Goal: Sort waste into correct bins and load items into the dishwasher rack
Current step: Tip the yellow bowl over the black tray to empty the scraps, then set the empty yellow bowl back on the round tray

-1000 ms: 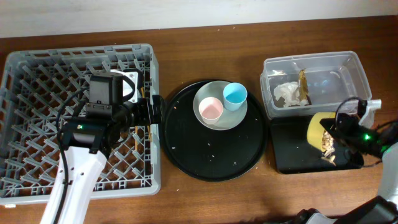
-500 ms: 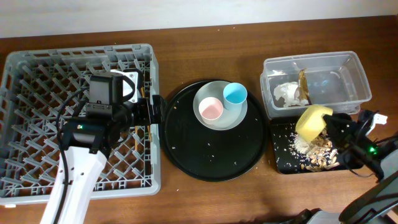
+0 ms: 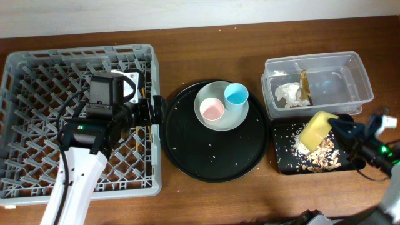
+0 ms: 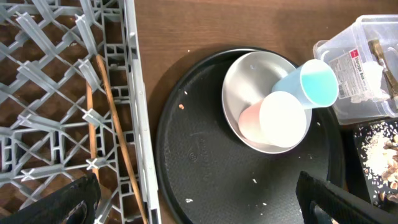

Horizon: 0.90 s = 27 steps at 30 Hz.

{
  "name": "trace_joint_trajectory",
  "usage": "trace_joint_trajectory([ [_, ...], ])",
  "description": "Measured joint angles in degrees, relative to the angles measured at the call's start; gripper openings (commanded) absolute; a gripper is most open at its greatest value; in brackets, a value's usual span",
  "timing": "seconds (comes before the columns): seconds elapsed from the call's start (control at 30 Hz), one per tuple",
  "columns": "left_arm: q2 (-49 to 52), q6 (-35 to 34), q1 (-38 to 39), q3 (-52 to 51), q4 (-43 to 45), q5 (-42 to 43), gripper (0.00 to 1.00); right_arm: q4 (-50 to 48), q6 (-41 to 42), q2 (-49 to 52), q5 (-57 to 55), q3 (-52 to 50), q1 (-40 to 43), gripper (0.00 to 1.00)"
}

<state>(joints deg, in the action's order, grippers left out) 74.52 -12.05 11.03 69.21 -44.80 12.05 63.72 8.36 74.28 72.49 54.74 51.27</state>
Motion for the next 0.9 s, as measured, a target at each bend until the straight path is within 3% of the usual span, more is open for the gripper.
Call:
trace_joint_trajectory([
  [0.1, 0.0, 0.0, 0.0, 0.0, 0.1, 0.0, 0.99, 1.4, 0.7, -12.1, -16.2, 8.8, -19.7, 0.04],
  [0.2, 0.0, 0.0, 0.0, 0.0, 0.0, 0.0, 0.99, 1.0, 6.8, -16.1, -36.2, 9.6, -47.7, 0.04],
  [0.3, 0.0, 0.0, 0.0, 0.0, 0.0, 0.0, 0.99, -4.2, 10.5, -9.3, -48.0, 9.6, -71.5, 0.05],
  [0.43, 0.0, 0.0, 0.0, 0.0, -0.1, 0.0, 0.99, -15.8, 12.0, 8.7, -52.5, 9.6, -89.8, 0.09],
  [0.47, 0.0, 0.0, 0.0, 0.0, 0.0, 0.0, 0.99, -18.1, 12.0, 13.2, -52.9, 9.6, -92.2, 0.10],
  [0.5, 0.0, 0.0, 0.0, 0.0, 0.0, 0.0, 0.99, -19.5, 12.1, 15.5, -53.0, 9.5, -93.4, 0.20],
  [0.57, 0.0, 0.0, 0.0, 0.0, 0.0, 0.0, 0.99, -21.6, 12.3, 17.4, -53.2, 9.5, -93.7, 0.52],
  [0.67, 0.0, 0.0, 0.0, 0.0, 0.0, 0.0, 0.99, -20.9, 11.9, 17.6, -53.3, 10.5, -92.9, 0.56],
  [0.77, 0.0, 0.0, 0.0, 0.0, 0.0, 0.0, 0.99, -10.4, 10.5, 11.7, -56.6, 16.9, -85.2, 0.66],
  [0.8, 0.0, 0.0, 0.0, 0.0, 0.0, 0.0, 0.99, -5.9, 10.2, 8.2, -60.5, 17.7, -81.0, 0.80],
  [0.83, 0.0, 0.0, 0.0, 0.0, 0.0, 0.0, 0.99, -0.8, 9.8, 6.6, -63.6, 18.4, -76.4, 1.00],
  [0.9, 0.0, 0.0, 0.0, 0.0, 0.0, 0.0, 0.99, 1.7, 9.6, 6.0, -67.5, 18.4, -68.3, 0.99],
])
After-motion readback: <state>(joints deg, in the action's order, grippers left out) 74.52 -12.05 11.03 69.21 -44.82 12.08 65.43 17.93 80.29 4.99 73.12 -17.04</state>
